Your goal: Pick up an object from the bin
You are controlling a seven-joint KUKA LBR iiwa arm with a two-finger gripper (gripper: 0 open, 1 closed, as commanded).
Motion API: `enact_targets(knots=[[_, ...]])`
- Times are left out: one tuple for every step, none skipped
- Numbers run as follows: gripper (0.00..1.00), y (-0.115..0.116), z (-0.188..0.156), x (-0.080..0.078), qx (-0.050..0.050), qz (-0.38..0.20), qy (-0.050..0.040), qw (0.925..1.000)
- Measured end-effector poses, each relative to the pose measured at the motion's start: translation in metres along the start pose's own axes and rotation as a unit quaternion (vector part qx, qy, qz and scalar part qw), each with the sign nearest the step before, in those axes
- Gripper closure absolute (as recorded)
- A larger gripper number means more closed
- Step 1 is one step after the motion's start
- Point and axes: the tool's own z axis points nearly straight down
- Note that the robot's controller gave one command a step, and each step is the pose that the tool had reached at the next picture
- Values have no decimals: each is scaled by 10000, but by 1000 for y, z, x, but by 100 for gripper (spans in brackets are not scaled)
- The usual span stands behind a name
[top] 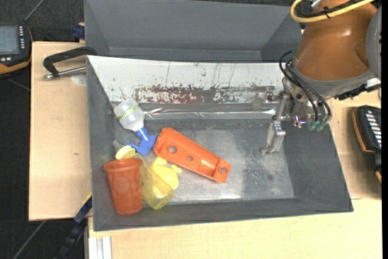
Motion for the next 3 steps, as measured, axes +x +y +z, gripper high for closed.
enact_targets(knots=[[0, 0, -5, -1, 4, -5, -46, 10000], [0, 26, 50, 7, -1, 112, -56, 9999], [0, 54, 73, -6, 2, -723, -46, 9974]])
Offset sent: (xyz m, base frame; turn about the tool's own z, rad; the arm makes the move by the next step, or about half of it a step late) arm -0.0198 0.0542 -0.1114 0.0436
